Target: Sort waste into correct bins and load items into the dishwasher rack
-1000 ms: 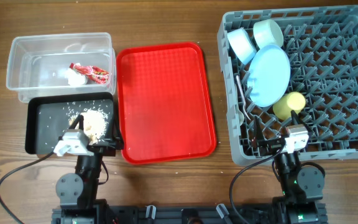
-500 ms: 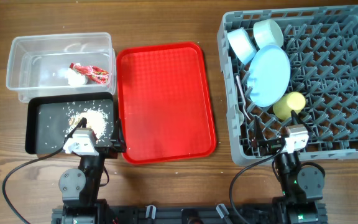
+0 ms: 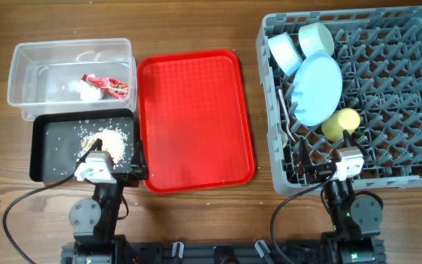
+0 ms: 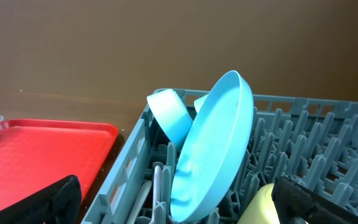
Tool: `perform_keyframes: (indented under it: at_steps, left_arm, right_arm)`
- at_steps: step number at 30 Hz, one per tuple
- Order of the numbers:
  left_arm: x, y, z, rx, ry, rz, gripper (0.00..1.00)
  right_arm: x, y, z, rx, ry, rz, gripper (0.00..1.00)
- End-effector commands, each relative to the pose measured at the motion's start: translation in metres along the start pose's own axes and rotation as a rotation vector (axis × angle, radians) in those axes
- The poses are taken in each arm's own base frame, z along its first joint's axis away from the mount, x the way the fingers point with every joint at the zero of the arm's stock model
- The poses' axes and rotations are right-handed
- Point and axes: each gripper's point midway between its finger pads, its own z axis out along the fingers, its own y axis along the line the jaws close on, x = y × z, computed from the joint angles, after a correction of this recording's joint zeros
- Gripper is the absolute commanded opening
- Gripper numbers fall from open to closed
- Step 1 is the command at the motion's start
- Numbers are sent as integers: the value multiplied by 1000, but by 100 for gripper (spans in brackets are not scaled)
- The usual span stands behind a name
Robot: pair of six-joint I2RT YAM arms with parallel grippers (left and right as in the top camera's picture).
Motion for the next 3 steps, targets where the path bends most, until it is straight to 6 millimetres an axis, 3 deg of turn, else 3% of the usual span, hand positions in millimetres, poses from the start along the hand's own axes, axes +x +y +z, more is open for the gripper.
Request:
perform_keyframes:
  at_steps: [1, 3]
  left_arm:
    - [1, -1, 0, 9, -1, 20, 100]
    - [1, -1, 0, 9, -2, 20, 100]
  right_arm:
    - [-2, 2, 0, -12, -11, 7, 100]
    - [-2, 2, 0, -12, -11, 7, 100]
